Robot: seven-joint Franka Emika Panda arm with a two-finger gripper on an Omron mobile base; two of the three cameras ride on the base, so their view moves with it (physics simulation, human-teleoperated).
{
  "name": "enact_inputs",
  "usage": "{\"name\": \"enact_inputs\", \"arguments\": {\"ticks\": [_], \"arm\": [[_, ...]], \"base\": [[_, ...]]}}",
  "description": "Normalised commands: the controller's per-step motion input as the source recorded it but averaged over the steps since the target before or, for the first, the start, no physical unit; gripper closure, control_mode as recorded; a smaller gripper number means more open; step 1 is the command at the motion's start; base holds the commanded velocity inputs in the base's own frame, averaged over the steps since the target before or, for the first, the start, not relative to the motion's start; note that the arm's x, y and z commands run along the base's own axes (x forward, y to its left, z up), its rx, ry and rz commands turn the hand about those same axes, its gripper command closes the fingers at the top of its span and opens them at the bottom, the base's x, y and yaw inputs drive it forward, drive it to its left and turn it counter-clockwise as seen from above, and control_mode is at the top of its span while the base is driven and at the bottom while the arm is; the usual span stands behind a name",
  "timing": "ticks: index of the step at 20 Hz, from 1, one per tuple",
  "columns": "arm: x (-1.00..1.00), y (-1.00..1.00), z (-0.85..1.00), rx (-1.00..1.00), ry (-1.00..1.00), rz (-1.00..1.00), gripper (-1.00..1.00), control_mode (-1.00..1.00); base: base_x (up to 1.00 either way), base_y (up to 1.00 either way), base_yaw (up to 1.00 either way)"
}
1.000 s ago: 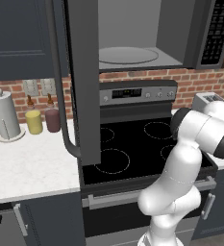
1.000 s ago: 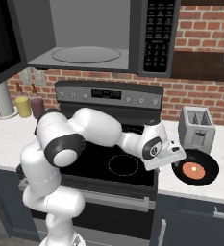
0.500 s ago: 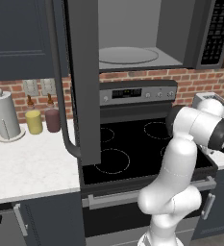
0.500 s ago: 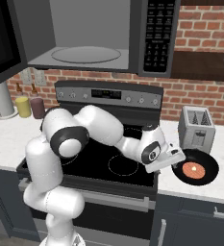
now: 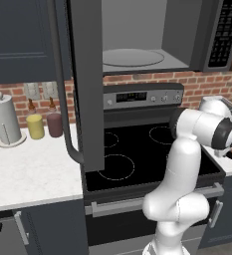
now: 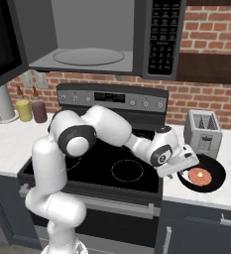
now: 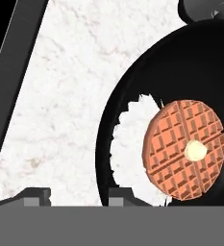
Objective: Open the microwave, place the bowl with waffle inside the microwave, then close the microwave door and turn it on.
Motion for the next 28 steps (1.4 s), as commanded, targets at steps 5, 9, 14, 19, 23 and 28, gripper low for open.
{"name": "enact_inputs", "arguments": {"ticks": [5, 9, 14, 19, 23, 28], "arm": [[0.32, -0.09, -0.33, -0.03, 0.05, 0.00, -1.00, -1.00], [0.04, -0.03, -0.07, -0.01, -0.03, 0.00, -1.00, -1.00], [0.00, 0.00, -0.17, -0.05, 0.02, 0.00, -1.00, -1.00], [0.04, 0.00, -0.38, -0.02, 0.06, 0.00, -1.00, -1.00], [0.00, 0.00, -0.27, -0.01, 0.01, 0.00, 1.00, -1.00], [-0.02, 0.00, 0.00, 0.00, 0.00, 0.00, 1.00, -1.00]], "base": [[0.00, 0.00, 0.00], [0.00, 0.00, 0.00], [0.00, 0.00, 0.00], [0.00, 0.00, 0.00], [0.00, 0.00, 0.00], [0.00, 0.00, 0.00]]}}
